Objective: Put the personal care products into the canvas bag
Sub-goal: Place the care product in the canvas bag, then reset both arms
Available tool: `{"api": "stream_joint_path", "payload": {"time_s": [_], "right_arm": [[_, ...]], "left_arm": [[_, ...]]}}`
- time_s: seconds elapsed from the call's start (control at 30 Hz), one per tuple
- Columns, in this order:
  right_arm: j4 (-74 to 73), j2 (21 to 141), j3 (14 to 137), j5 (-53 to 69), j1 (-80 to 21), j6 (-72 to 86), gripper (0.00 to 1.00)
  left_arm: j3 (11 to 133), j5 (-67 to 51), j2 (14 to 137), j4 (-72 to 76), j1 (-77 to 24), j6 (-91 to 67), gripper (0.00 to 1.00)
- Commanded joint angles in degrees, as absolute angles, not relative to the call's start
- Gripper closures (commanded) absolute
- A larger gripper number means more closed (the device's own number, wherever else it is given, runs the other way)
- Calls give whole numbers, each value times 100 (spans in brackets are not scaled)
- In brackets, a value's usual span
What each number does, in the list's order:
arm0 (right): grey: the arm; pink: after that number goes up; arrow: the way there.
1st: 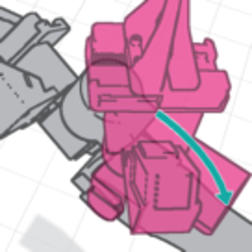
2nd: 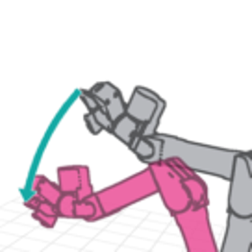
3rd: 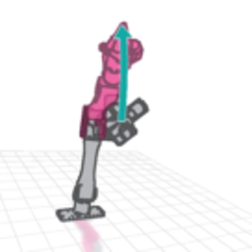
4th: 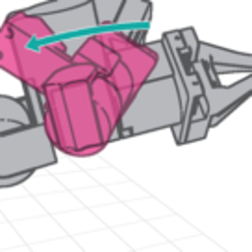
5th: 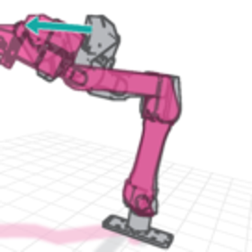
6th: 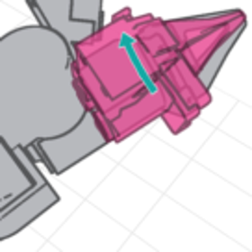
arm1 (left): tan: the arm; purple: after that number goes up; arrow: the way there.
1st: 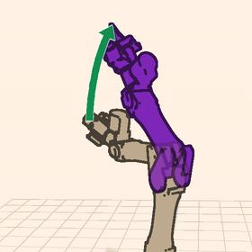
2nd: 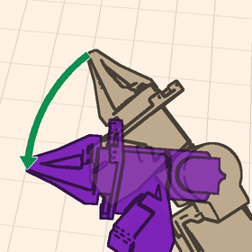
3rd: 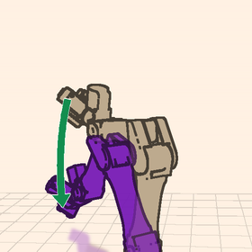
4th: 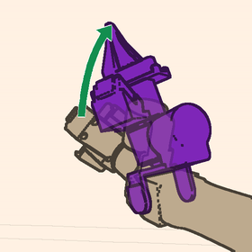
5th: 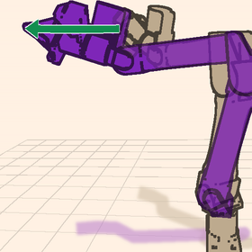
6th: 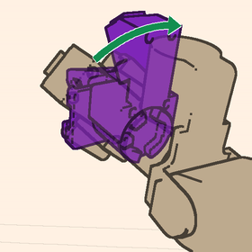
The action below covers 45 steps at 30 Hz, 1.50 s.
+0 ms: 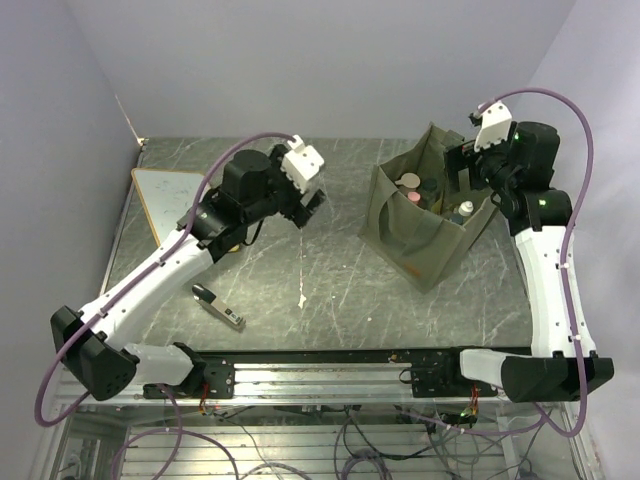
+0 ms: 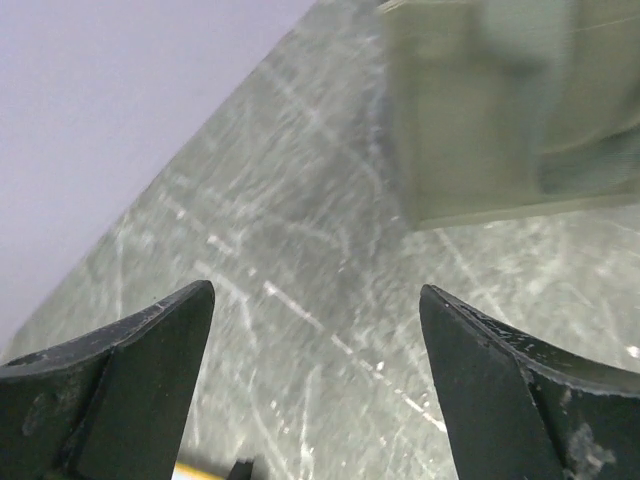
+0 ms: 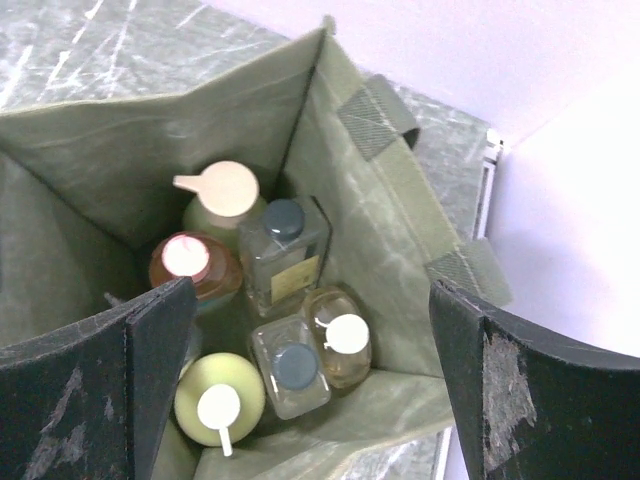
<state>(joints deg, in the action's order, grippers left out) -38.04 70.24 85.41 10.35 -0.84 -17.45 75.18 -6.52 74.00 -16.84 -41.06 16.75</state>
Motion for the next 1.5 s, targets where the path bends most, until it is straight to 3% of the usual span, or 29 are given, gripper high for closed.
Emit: {"api": "stream_joint_path", "payload": {"time_s": [0.0, 0.23, 0.67, 1.1, 1.47], "right_arm": [[-3751, 7139, 8778, 459, 42, -1462, 0], [-3067, 6797, 8348, -380, 68, -971, 0], [-2865, 6386, 8094, -241, 79, -1127, 0], [-2417, 5462, 7308, 0, 164, -1116, 0], [-2678, 4969, 7248, -151, 216, -1034, 0]], "left_arm": [[7290, 343, 7121, -1270, -3599, 952, 4], [7078, 1000, 6737, -1241, -2937, 313, 4], [6542, 1796, 5632, -1118, -2437, 492, 4], [6184, 1240, 4737, -1391, -1641, 492, 4], [6100, 956, 4509, -1615, -1558, 616, 4]]}}
